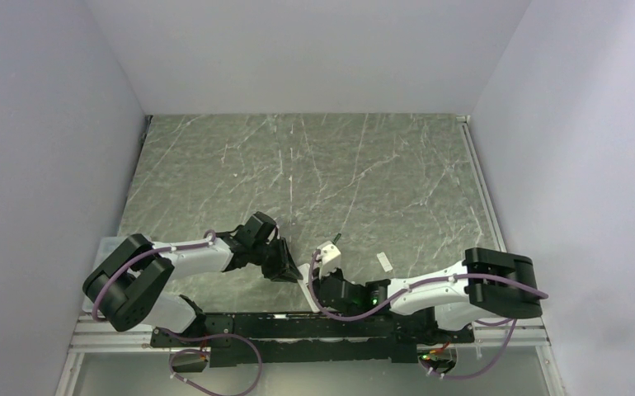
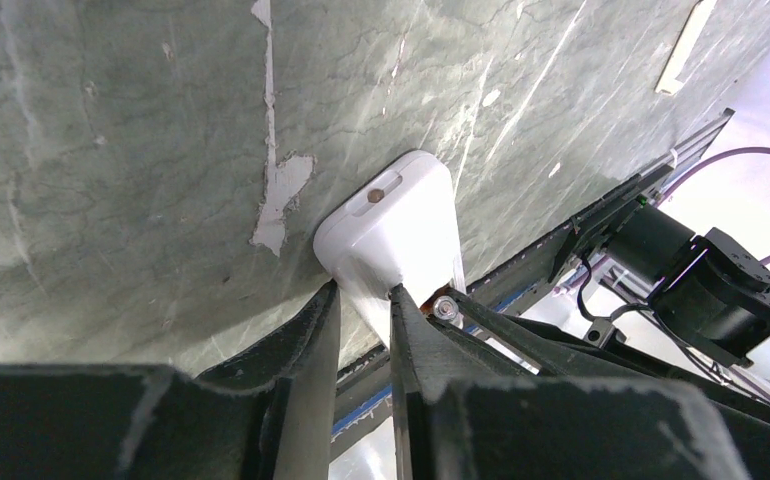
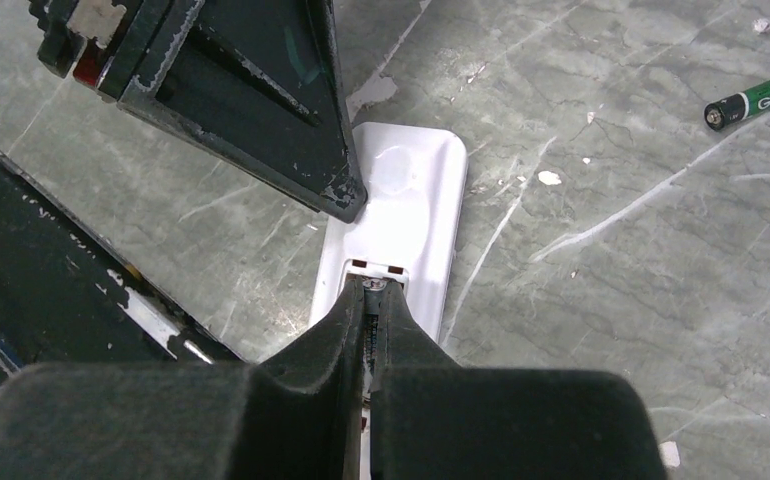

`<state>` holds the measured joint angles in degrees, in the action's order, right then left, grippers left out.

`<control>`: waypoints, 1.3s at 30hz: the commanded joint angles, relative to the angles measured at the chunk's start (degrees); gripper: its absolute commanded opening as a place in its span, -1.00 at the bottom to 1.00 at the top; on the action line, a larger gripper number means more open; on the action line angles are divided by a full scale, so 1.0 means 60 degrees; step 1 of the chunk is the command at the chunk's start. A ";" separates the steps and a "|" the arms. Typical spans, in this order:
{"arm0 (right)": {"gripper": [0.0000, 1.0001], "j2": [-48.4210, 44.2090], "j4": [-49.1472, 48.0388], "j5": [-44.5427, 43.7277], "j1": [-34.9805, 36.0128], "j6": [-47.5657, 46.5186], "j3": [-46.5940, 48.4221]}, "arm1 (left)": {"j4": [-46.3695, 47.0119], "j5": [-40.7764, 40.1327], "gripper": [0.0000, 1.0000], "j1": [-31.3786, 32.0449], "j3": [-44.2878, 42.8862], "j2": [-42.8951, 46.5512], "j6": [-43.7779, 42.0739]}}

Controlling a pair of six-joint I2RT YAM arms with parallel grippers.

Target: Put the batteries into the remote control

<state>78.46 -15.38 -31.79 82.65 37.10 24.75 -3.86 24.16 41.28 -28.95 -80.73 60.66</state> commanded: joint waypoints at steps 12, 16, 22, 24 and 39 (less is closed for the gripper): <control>-1.00 0.0853 0.2458 -0.0946 0.0388 0.0869 0.0276 | -0.0276 -0.0621 -0.58 0.0007 0.0050 -0.0070 -0.0340; -1.00 0.0966 0.2900 -0.1132 0.0417 0.1170 0.0387 | -0.0309 -0.0651 -0.58 0.0005 0.0076 0.0001 -0.0340; -1.00 0.1168 0.3862 -0.1474 0.0448 0.1798 0.0631 | -0.0296 -0.0658 -0.59 -0.0002 0.0117 0.0044 -0.0340; -1.00 0.1264 0.4143 -0.1544 0.0459 0.1986 0.0759 | -0.0270 -0.0645 -0.59 0.0005 0.0123 0.0026 -0.0349; -0.98 0.1715 0.5705 -0.2372 0.0726 0.3433 0.1284 | -0.0382 -0.0701 -0.60 0.0003 0.0064 0.0073 -0.0487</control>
<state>86.37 3.64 -44.71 87.13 56.90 35.42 -4.16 24.38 41.28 -28.95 -80.38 59.79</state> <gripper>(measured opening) 0.030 0.206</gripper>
